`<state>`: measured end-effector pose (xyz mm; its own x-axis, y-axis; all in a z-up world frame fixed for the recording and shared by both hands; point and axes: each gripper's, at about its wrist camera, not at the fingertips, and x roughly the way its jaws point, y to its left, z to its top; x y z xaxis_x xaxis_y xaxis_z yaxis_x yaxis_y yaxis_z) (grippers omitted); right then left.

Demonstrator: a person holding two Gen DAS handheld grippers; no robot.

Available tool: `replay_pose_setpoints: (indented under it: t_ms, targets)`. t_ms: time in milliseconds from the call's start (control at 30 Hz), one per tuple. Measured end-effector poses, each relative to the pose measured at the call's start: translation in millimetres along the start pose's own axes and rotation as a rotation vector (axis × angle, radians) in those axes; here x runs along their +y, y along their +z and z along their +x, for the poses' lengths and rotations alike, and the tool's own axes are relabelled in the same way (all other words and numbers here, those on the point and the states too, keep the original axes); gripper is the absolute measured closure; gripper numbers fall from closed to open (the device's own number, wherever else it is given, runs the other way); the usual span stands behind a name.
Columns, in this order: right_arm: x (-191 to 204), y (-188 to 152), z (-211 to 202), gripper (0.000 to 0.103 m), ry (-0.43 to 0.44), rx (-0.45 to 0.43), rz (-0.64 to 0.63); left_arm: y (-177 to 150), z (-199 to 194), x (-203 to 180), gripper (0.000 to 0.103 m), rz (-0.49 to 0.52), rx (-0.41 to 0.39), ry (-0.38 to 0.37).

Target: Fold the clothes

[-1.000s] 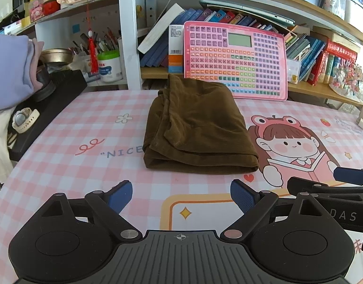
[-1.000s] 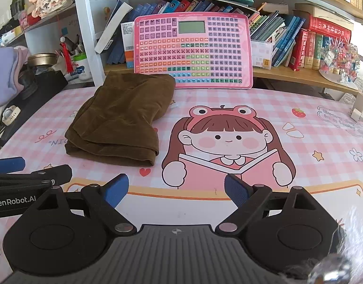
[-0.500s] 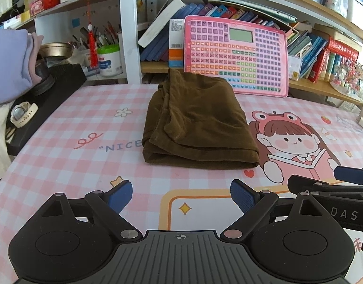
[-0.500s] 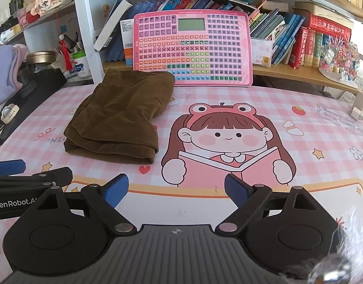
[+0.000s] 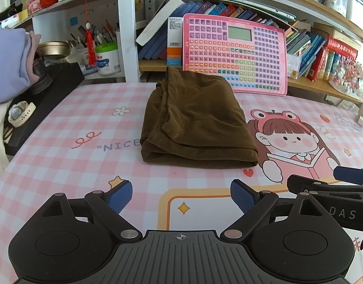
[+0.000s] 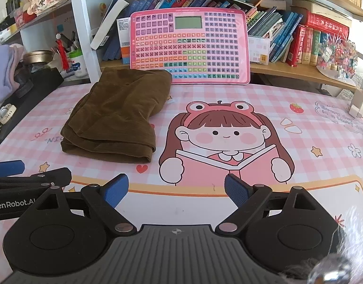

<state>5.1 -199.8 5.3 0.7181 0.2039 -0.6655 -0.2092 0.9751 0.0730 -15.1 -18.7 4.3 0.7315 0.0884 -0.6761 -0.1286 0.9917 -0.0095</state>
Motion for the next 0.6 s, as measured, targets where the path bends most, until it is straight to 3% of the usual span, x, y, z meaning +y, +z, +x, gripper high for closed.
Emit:
replay_pose_setpoints:
  t_ms: [267,600]
  targets:
    - [9,-1,2,0.015,0.004,0.002,-0.001,-1,-1,9,0.011,0.002,-0.001,0.001]
    - [22,-2,4,0.015,-0.040,0.000,0.024,3,6,22,0.011,0.022,-0.005,-0.052]
